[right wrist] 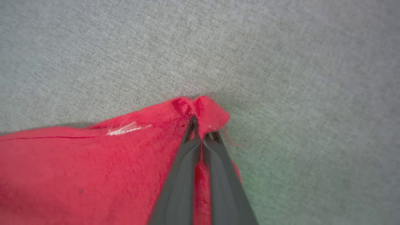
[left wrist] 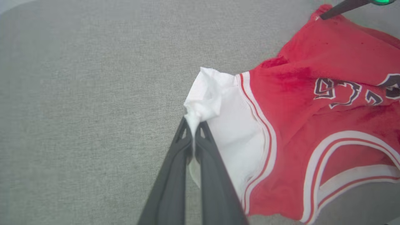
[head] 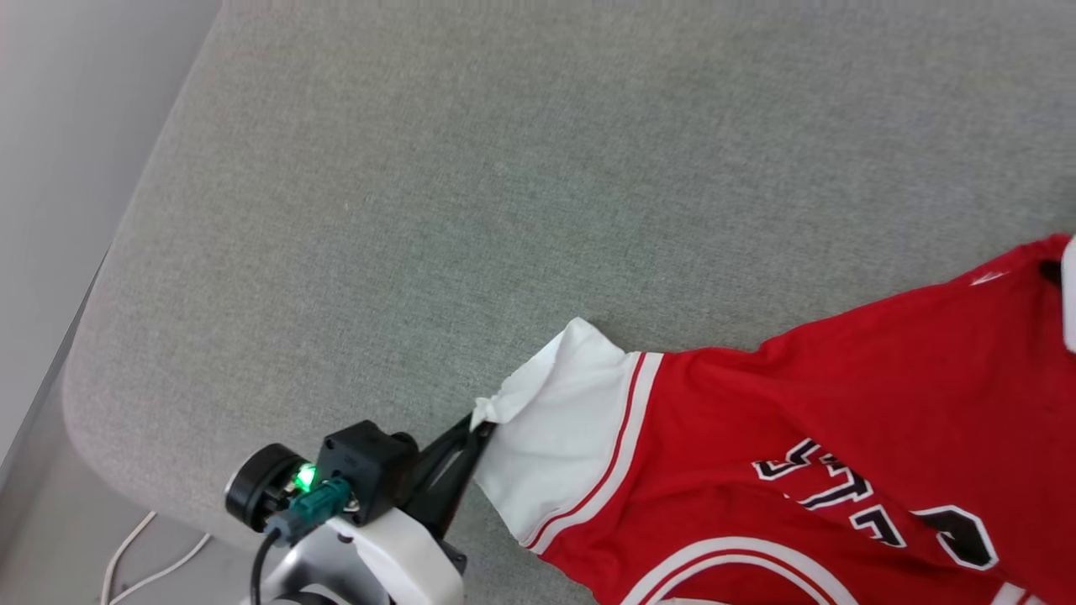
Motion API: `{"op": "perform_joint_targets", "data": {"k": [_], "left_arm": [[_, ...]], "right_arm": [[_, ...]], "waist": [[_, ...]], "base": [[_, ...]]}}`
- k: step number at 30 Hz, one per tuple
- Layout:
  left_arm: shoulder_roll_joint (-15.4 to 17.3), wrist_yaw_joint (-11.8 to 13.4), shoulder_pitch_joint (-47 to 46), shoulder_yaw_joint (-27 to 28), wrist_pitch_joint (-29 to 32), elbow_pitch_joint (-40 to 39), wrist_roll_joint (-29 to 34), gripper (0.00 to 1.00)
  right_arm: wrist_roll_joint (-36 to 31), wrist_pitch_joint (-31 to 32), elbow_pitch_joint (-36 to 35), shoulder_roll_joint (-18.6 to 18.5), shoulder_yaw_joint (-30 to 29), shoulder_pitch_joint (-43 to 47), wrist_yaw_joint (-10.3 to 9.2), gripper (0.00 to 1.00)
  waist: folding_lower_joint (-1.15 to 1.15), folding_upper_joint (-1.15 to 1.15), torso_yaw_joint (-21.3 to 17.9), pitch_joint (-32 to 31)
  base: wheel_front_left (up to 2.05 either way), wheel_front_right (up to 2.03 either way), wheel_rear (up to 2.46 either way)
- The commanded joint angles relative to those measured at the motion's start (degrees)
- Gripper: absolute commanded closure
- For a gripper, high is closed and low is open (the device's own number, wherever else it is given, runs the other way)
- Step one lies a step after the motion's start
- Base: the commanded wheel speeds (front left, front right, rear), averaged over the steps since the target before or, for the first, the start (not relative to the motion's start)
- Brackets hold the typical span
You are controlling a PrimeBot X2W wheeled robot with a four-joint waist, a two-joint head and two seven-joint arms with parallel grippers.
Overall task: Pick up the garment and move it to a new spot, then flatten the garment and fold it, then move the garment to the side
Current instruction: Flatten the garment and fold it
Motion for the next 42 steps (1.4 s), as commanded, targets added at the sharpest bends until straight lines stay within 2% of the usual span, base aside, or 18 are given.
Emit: {"op": "perform_joint_targets", "data": {"k": [1, 12, 23, 35, 42], "left_arm": [[0.6, 0.3, 0.3, 0.8, 0.0, 0.1, -0.2, 1.00], [3.7, 3.7, 2.8, 6.1, -1.1, -2.4, -1.0, 1.00], [9.1, 7.7, 1.9, 16.1, -4.0, -9.9, 0.2, 1.00], [15.0, 8.6, -6.6, 28.8, -3.9, -16.4, -2.0, 1.00], [19.2, 7.6, -15.6, 32.2, -2.0, -18.4, -1.2, 1.00]], "right_arm": [[0.9, -1.1, 1.4, 0.6, 0.8, 1.9, -0.02, 1.00], [6.2, -14.9, -0.3, 0.9, 3.4, 0.2, -0.02, 1.00], [10.1, -21.4, -11.3, -0.9, 3.6, 1.3, -0.02, 1.00], [11.8, -22.0, -23.7, 1.8, -1.4, -0.9, -0.02, 1.00], [10.9, -23.3, -28.3, 2.8, -2.5, -3.9, -0.03, 1.00]], "waist": [[0.00, 0.00, -1.6, -2.3], [0.00, 0.00, -9.9, -12.9], [0.00, 0.00, -17.5, -20.6], [0.00, 0.00, -22.8, -22.0], [0.00, 0.00, -24.9, -19.2]], "base": [[0.00, 0.00, 0.00], [0.00, 0.00, 0.00], [0.00, 0.00, 0.00], [0.00, 0.00, 0.00], [0.00, 0.00, 0.00]]}}
